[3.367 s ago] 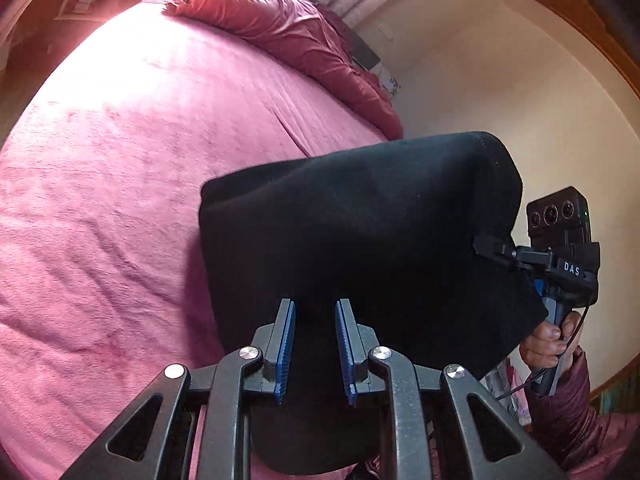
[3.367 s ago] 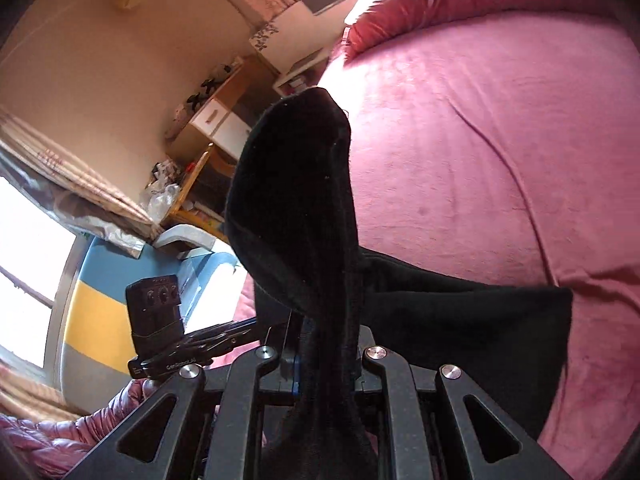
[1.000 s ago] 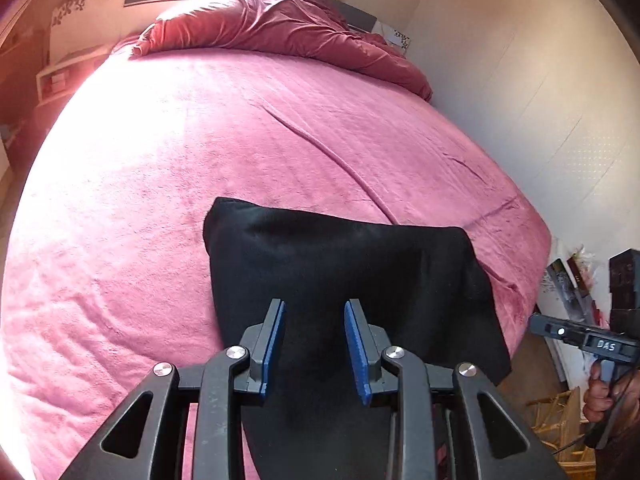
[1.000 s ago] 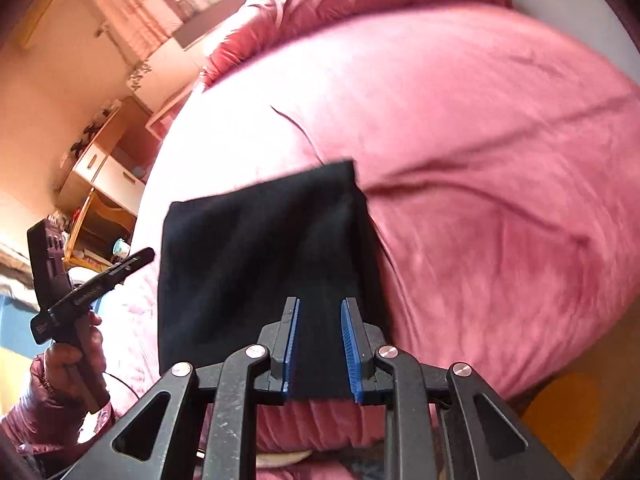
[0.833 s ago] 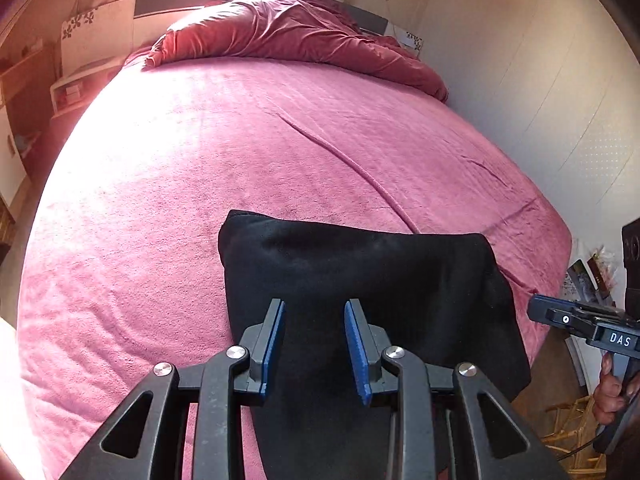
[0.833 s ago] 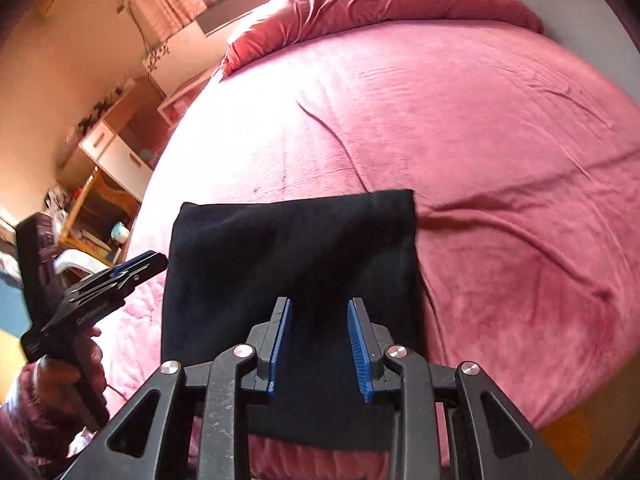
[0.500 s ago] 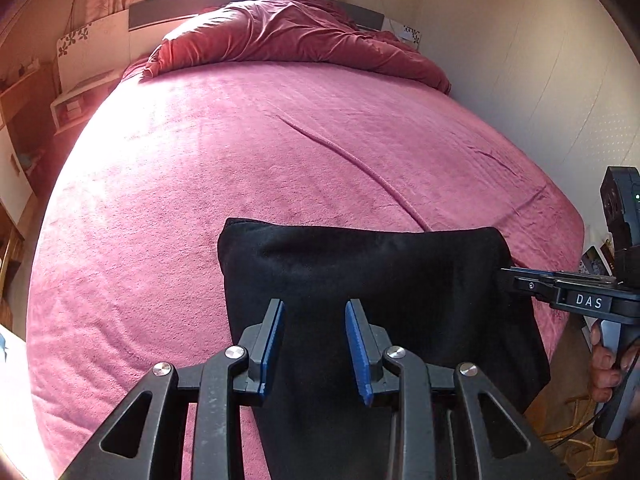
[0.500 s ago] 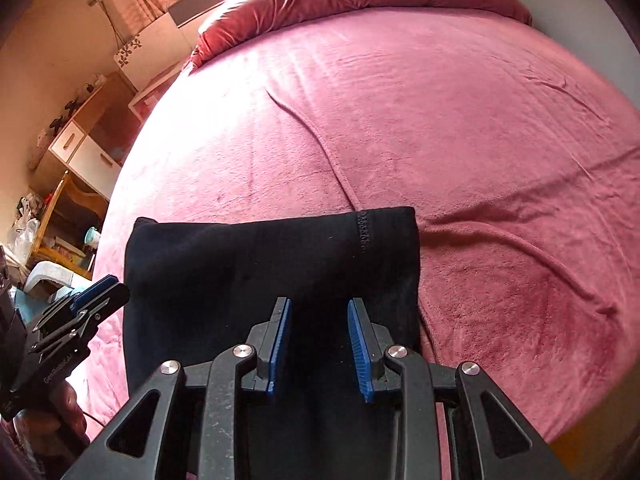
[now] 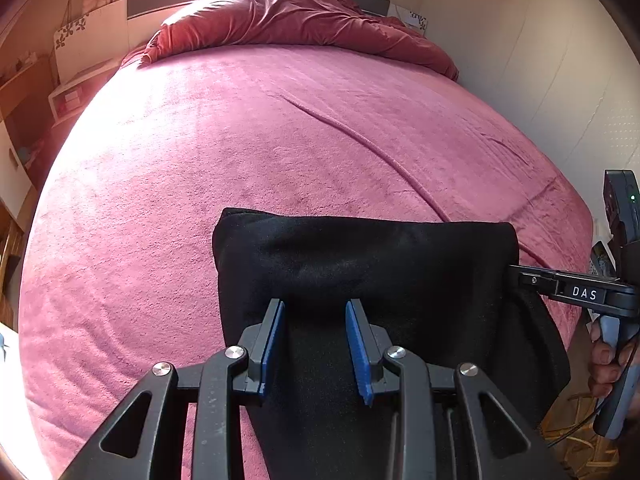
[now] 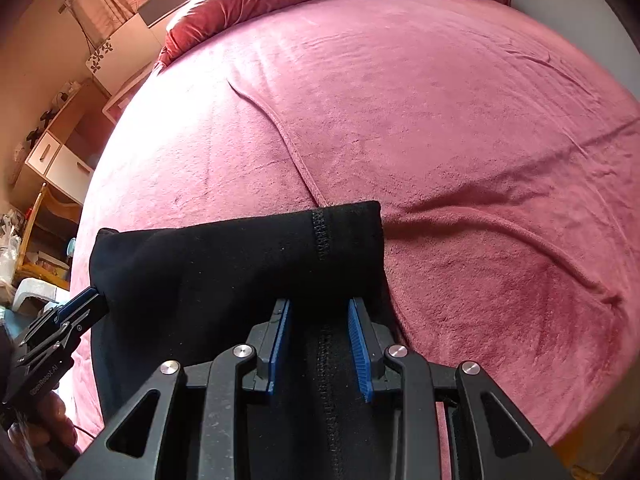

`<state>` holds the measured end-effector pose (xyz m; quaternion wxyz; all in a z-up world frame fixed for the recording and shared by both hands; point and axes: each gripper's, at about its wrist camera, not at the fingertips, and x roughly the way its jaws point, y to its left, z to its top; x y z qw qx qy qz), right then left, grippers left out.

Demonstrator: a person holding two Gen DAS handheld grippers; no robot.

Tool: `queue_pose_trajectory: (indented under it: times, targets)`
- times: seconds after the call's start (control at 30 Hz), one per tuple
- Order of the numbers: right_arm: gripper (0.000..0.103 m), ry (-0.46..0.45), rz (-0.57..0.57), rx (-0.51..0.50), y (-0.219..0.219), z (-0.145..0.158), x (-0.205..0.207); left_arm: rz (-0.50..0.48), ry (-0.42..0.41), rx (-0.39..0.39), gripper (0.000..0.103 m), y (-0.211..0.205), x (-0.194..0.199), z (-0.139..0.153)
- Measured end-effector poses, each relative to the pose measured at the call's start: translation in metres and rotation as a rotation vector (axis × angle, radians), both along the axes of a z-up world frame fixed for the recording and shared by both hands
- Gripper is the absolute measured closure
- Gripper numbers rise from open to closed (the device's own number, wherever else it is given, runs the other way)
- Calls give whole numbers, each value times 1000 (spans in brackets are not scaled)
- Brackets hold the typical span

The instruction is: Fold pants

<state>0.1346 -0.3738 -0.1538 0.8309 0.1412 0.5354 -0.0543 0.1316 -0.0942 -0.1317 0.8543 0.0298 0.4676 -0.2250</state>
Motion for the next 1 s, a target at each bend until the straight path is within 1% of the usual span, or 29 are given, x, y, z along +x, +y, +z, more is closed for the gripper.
queue_pose_trajectory:
  times: [0.17,0.23,0.33,0.53,0.73,0.87,0.9,0.93,0.97,1.0]
  targets:
    - [73,-5,4,-39,5,-6,1,0,7,8,71,-3,5,-7]
    - [73,-16,-12,-39,5,-10,0,2,10,9,71,-4,5,-9]
    - [73,-42,-7,-67,8,-17,-4,12,22,0,71,-5,7,-15]
    - [73,-112,-28,-53,5,-30,-13,28,42,-33,71,-3,11,-26]
    - [73,-128,-34,-26,0,-29,-17,47,79,-119,71,7,16,-33]
    - [73,-137,-36,16,-7,-20,-24,74,131,-233,70,27,20,-25]
    - [73,-140,-36,30,-9,-17,-26,88,138,-249,68,33,19,-22]
    - [73,-146,-36,41,-11,-12,-29,99,137,-256,64,38,17,-20]
    - [72,-151,-40,49,-14,-8,-33,107,131,-257,62,42,15,-18]
    - [70,-153,-51,53,-17,-4,-38,116,124,-251,57,47,11,-16]
